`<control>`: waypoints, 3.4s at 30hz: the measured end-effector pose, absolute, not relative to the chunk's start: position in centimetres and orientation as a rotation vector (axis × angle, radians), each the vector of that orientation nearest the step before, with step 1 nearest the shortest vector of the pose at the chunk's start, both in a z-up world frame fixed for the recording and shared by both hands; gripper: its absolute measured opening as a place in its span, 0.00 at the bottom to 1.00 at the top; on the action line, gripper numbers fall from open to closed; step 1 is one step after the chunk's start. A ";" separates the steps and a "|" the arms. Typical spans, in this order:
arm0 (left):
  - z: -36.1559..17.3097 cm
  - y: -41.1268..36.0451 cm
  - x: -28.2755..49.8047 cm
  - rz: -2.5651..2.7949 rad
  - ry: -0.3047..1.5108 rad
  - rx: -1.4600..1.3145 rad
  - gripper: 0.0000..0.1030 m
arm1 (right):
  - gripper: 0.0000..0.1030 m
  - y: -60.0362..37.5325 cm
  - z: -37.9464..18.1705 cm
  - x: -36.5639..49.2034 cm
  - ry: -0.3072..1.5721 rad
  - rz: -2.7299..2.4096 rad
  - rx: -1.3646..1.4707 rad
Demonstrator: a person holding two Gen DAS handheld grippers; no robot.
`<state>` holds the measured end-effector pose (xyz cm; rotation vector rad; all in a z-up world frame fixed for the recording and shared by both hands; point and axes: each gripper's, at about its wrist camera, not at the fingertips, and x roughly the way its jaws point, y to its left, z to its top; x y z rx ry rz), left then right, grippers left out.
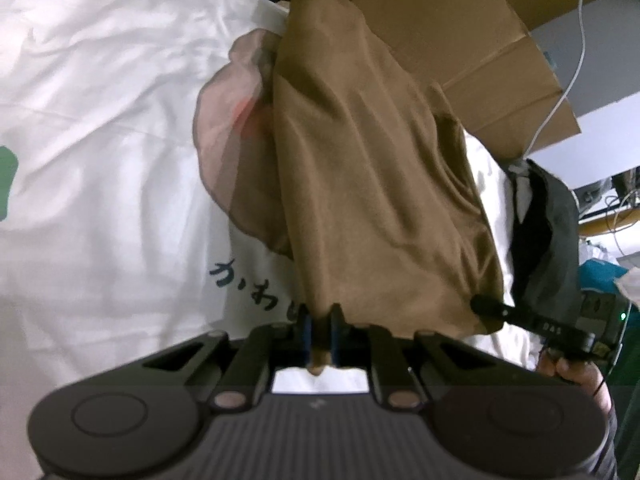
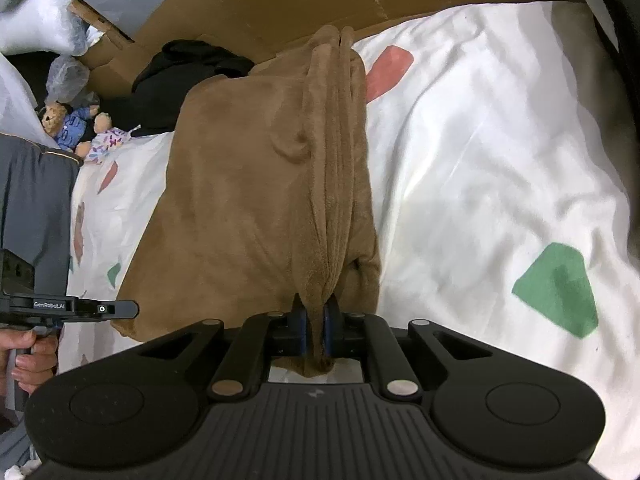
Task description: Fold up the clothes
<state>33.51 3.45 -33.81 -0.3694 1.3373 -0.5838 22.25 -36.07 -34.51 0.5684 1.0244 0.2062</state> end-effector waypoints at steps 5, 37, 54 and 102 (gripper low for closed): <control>-33.7 4.5 33.1 -0.595 1.335 -0.390 0.08 | 0.07 -35.9 -34.1 21.6 1.024 0.199 0.570; -36.2 2.4 32.8 -0.550 1.373 -0.335 0.13 | 0.38 -39.8 -32.3 20.4 0.928 0.070 0.520; -36.6 1.9 31.9 -0.536 1.386 -0.322 0.14 | 0.16 -38.5 -36.2 22.1 1.048 0.133 0.530; -36.5 2.8 32.9 -0.566 1.397 -0.287 0.21 | 0.06 -40.0 -34.8 21.2 1.065 0.242 0.549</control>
